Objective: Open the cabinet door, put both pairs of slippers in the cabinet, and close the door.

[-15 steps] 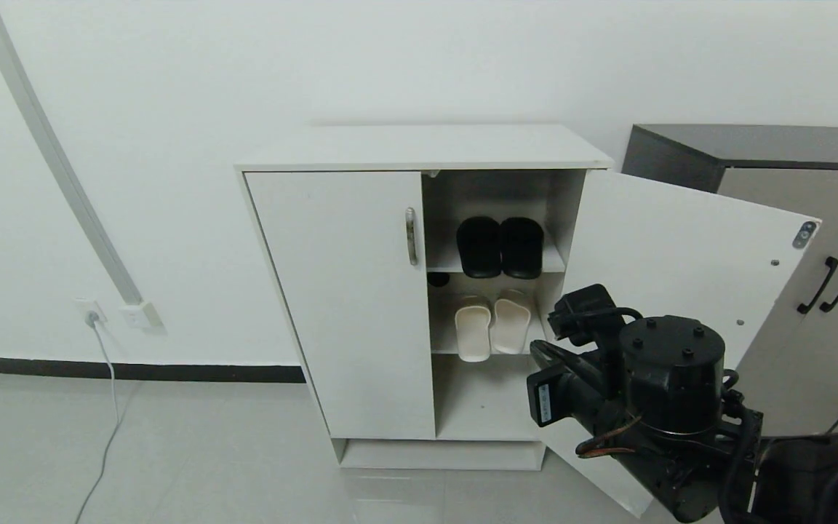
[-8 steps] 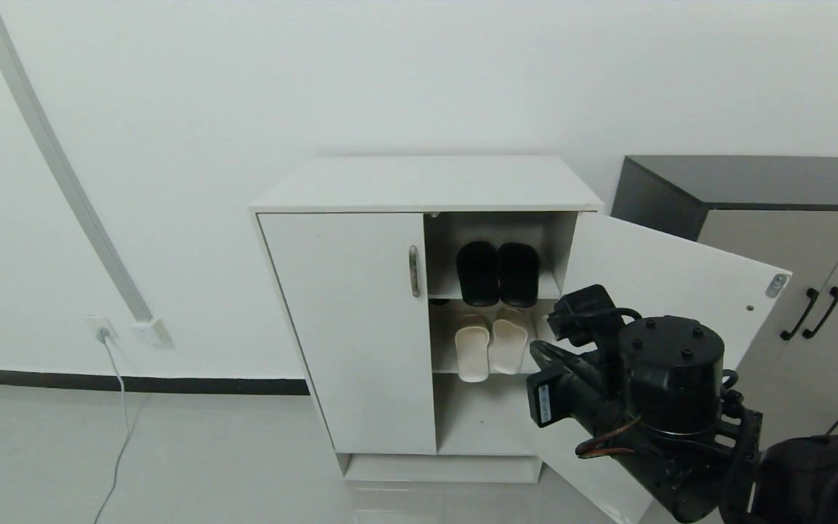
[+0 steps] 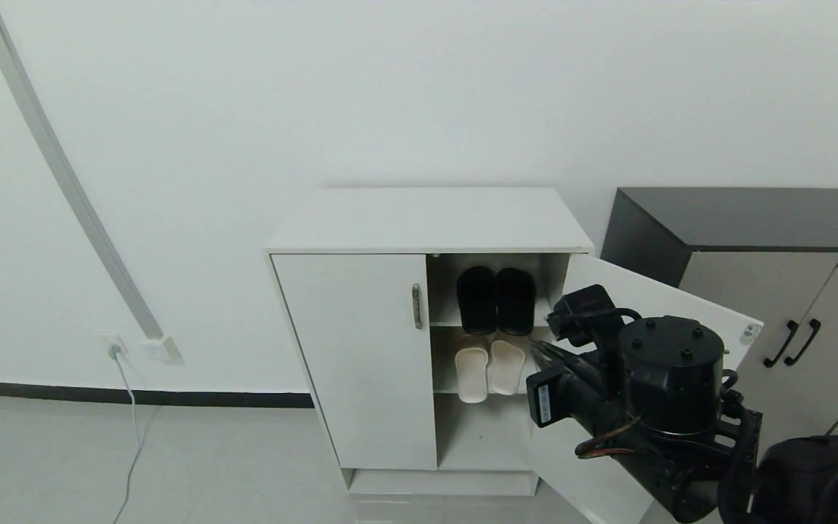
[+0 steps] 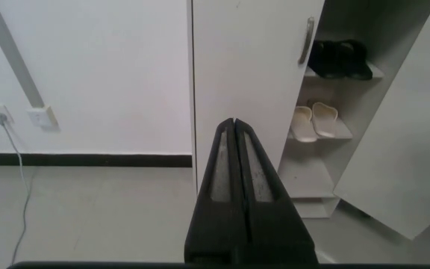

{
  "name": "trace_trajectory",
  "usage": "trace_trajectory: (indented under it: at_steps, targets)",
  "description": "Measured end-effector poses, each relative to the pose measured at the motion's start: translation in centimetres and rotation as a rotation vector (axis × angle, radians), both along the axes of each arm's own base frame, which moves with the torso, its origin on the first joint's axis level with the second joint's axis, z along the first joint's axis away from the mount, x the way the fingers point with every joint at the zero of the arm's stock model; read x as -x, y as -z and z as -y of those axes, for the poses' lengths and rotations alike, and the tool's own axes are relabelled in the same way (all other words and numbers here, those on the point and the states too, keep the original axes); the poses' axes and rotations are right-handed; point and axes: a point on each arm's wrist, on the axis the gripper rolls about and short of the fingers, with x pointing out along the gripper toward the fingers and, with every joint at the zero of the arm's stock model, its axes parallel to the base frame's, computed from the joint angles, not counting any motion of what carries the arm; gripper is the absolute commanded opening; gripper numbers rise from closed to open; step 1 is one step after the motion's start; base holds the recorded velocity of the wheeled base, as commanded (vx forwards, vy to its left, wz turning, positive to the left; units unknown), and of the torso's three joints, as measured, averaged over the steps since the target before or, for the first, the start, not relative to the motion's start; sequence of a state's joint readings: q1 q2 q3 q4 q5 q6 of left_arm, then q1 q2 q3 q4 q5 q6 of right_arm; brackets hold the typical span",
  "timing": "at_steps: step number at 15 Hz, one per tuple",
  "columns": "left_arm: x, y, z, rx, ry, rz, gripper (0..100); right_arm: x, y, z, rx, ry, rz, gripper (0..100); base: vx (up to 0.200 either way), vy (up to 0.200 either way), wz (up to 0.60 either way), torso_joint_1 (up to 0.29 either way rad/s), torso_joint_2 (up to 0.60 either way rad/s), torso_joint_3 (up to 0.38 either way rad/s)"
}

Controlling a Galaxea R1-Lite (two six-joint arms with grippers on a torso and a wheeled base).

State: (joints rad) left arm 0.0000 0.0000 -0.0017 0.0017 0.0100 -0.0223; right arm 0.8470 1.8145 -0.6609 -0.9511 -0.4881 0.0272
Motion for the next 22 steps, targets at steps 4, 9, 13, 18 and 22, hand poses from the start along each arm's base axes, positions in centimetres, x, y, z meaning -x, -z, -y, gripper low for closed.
trace_trajectory:
  at_steps: [4, 9, 13, 18, 22]
  targets:
    - [0.0, 0.0, 0.0, 0.0, 0.001, 0.0, 0, -0.06, 0.04, 0.09, 0.002, 0.003, -0.002, 0, 0.0, 0.0, 0.0, 0.24, -0.56, -0.322]
    - [0.0, 0.0, 0.0, 0.0, 0.001, 0.0, 0, 0.04, 0.43, 0.32, 0.01, -0.013, -0.015, 0, 0.0, 0.0, 0.0, 0.132, -0.3, -0.166]
    - [0.0, 0.01, 0.01, 0.0, 0.003, 0.0, 0, 0.17, 0.73, 0.5, 0.025, -0.014, -0.022, 0, 0.0, 0.0, 0.0, 0.0, 0.0, 0.0]
    - [0.0, 0.0, 0.01, 0.0, 0.003, 0.0, 0, 0.13, 0.82, 0.61, 0.026, -0.025, -0.026, 0, 0.0, 0.0, 0.0, 0.0, 0.0, 0.0]
    - [0.0, -0.01, 0.01, 0.0, 0.002, 0.0, 0, 0.11, 0.82, 0.64, 0.025, -0.025, -0.027, 0, 0.0, 0.0, -0.45, -0.002, 0.0, 0.003]
